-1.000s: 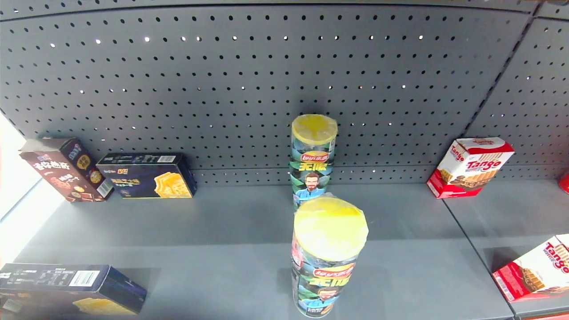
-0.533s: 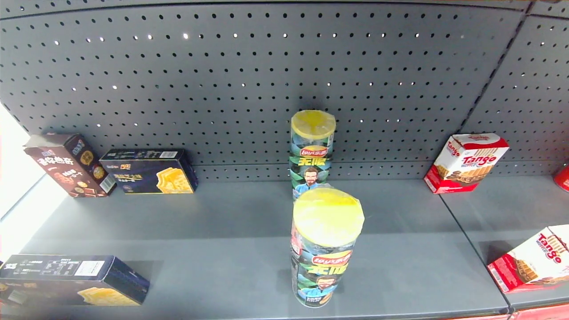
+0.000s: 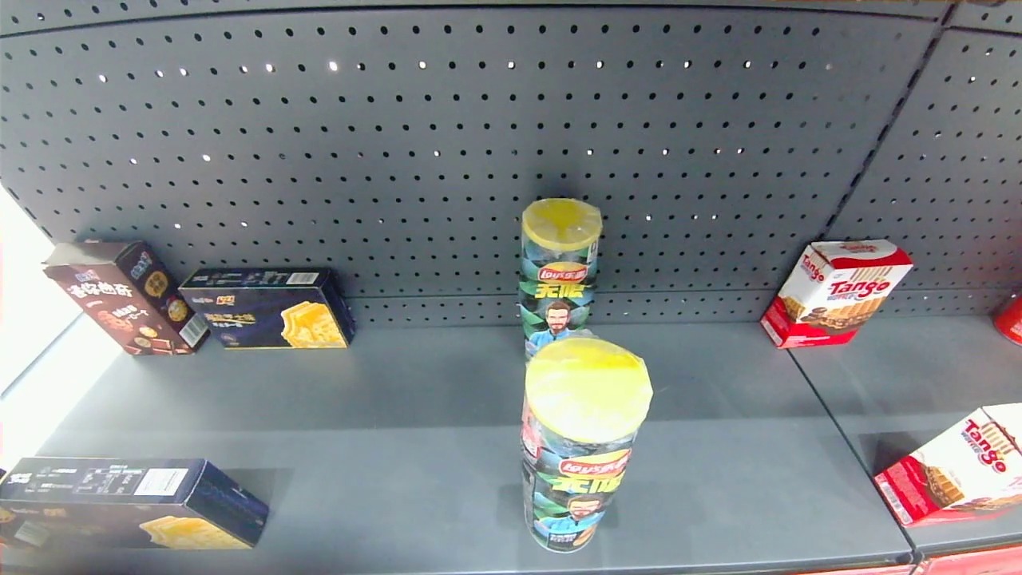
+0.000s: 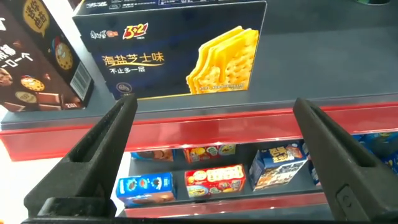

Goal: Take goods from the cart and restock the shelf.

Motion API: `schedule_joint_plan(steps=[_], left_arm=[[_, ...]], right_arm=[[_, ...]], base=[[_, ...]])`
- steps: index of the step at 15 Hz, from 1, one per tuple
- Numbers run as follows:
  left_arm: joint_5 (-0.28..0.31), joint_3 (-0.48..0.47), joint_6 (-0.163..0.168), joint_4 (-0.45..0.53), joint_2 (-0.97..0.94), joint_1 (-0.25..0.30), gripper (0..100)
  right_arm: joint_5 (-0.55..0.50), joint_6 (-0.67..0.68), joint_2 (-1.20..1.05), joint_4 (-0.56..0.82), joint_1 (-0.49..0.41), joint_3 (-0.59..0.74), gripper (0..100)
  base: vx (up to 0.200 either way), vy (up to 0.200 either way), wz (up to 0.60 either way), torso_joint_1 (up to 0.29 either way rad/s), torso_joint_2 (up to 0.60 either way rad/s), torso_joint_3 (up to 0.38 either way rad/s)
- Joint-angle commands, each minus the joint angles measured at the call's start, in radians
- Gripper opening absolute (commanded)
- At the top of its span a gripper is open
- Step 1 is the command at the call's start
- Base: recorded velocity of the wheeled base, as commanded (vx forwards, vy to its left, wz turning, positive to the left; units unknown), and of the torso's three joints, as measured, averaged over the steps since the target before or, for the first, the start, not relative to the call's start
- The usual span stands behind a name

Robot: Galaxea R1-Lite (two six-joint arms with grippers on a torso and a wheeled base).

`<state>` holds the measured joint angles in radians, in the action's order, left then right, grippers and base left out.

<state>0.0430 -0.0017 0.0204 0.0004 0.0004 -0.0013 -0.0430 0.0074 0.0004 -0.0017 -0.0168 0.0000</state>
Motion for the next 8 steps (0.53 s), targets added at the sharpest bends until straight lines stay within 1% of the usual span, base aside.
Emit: schedule_joint_plan(steps=[1,8], left_arm=[[0.000,0.000,0.000,0.000,0.000,0.000,100],[0.000,0.000,0.000,0.001,0.000,0.000,100]], right_arm=[[0.000,0.000,0.000,-0.001,0.000,0.000,100],[0.000,0.002,0.000,-0.001,0.000,0.000,100]], base=[[0.000,0.000,0.00,0.000,0.00,0.000],[0.000,0.000,0.00,0.000,0.00,0.000]])
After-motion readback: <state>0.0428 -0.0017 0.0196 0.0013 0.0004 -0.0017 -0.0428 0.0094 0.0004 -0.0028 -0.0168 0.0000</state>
